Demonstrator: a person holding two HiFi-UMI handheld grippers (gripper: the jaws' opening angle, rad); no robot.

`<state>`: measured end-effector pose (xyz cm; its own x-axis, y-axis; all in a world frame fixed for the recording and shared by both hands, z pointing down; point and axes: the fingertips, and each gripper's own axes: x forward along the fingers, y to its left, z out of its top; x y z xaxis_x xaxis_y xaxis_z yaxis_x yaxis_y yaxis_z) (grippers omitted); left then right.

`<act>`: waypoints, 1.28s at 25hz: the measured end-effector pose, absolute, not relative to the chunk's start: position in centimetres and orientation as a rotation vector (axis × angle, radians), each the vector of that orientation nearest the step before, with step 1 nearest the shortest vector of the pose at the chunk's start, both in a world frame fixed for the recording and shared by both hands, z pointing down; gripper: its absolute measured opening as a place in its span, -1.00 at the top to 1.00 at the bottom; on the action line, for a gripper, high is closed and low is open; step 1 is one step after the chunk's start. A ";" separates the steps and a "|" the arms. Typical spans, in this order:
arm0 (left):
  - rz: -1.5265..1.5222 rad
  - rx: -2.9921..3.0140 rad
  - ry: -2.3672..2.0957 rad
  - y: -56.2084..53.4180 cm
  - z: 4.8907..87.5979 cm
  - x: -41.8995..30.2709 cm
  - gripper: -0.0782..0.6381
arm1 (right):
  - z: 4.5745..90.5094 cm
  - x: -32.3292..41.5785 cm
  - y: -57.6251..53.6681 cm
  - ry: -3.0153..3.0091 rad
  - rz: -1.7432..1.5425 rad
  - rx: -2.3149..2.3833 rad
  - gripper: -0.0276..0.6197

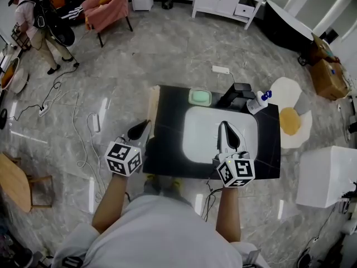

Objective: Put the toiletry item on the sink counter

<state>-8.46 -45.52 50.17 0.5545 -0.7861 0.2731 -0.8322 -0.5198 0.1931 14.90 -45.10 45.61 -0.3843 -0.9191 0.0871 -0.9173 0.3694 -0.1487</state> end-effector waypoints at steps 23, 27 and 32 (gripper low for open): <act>0.458 2.188 -1.207 -49.7 64.7 -3.6 0.76 | 47.6 18.8 -47.8 2.554 -0.321 -1.807 0.90; 0.507 2.133 -1.189 -49.2 67.7 -2.9 0.76 | 47.5 19.3 -47.9 2.561 -0.312 -1.813 0.90; 0.574 2.071 -1.162 -48.7 70.8 -2.4 0.76 | 47.0 19.9 -48.0 2.571 -0.289 -1.830 0.90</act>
